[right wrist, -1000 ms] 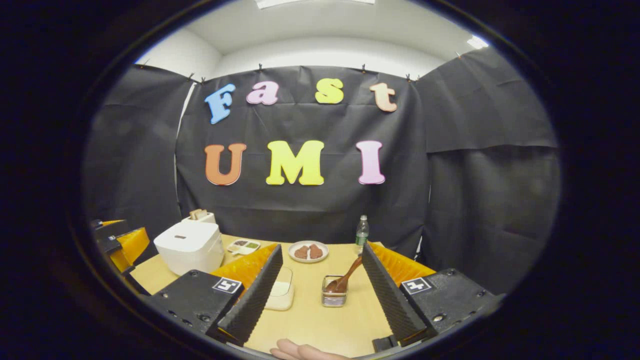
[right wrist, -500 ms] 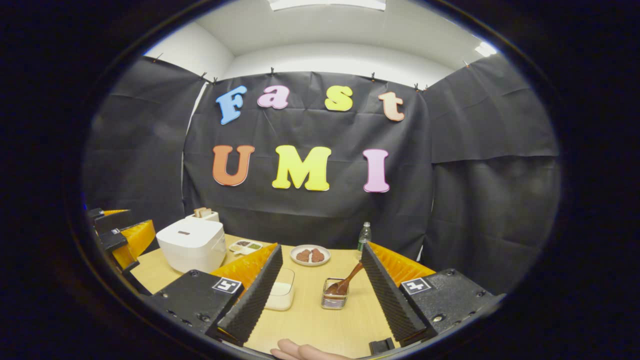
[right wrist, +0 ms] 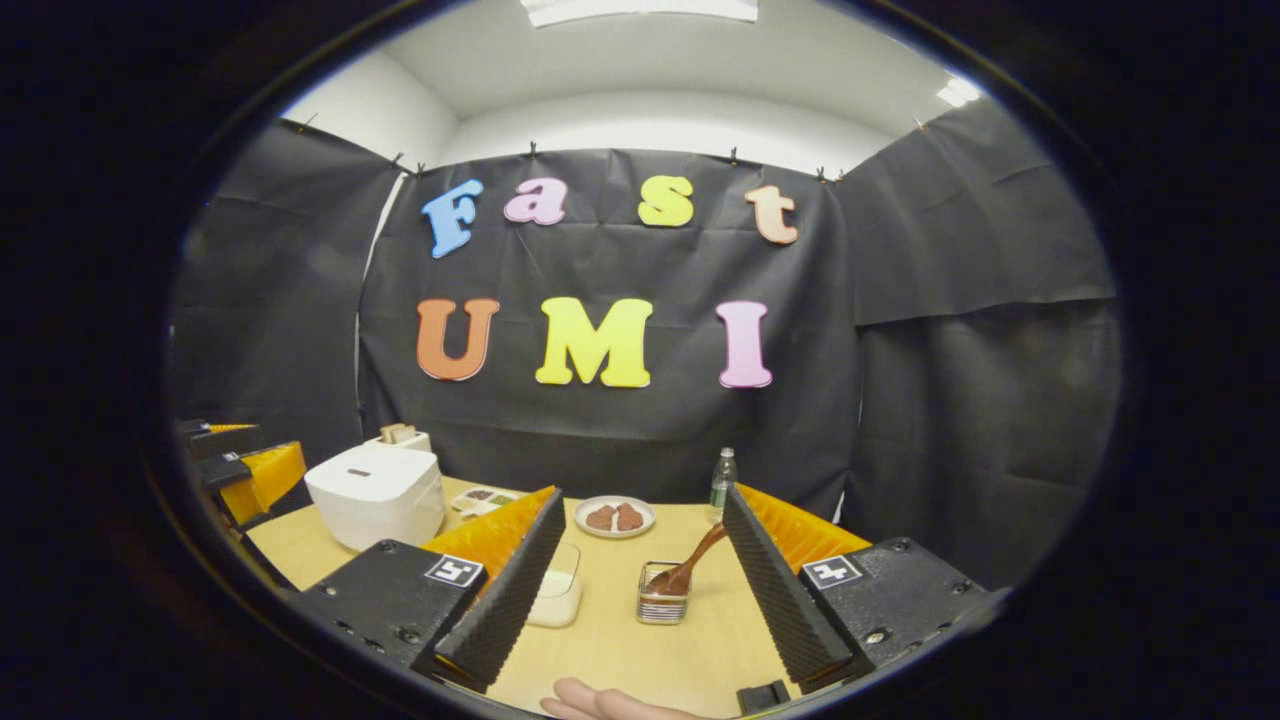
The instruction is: Close the left gripper, press the button to open the rice cooker; take a wooden spoon from the chopstick holder with the right hand, scoop a spoonful of rice and pour it into the rice cooker, then put the wooden spoon back into the chopstick holder.
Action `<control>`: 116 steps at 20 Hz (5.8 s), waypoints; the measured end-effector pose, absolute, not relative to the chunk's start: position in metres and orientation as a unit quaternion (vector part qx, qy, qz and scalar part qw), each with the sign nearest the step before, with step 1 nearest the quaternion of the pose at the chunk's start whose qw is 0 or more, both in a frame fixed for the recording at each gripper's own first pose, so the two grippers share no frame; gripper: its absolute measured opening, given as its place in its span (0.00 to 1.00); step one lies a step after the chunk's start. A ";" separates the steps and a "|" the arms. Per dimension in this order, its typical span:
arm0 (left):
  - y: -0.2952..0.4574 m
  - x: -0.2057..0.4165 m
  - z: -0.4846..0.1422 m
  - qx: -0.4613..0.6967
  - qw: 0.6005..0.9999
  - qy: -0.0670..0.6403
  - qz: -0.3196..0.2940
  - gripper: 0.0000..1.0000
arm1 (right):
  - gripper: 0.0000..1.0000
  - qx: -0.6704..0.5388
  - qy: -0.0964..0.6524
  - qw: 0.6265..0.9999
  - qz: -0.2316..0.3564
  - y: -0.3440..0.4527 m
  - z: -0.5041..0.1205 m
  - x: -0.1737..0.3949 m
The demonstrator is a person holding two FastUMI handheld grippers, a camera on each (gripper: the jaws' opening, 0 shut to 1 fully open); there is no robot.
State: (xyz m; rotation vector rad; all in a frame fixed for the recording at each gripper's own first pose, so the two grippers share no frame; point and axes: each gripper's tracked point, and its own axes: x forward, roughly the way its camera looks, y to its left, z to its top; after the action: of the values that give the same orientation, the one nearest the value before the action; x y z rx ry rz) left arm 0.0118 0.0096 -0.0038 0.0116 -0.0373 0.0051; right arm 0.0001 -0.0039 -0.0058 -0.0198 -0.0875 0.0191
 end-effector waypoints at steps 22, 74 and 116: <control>0.107 0.119 -0.033 0.029 0.997 0.071 0.018 0.04 | 1.00 -0.001 -0.057 0.998 -0.001 -0.023 -0.030 0.062; 0.140 0.188 -0.047 -0.027 0.987 0.147 0.062 0.49 | 1.00 0.109 0.099 0.989 0.004 -0.118 -0.148 0.172; 0.080 0.035 -0.105 -0.015 0.998 0.034 -0.042 0.94 | 0.18 0.180 0.114 0.977 0.009 -0.076 -0.174 0.302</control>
State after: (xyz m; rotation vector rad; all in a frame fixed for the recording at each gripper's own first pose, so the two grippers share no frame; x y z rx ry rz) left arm 0.0353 0.0796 -0.1055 -0.0297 0.0676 -0.0830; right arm 0.3022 -0.0757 -0.1739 0.3628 0.2301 0.0190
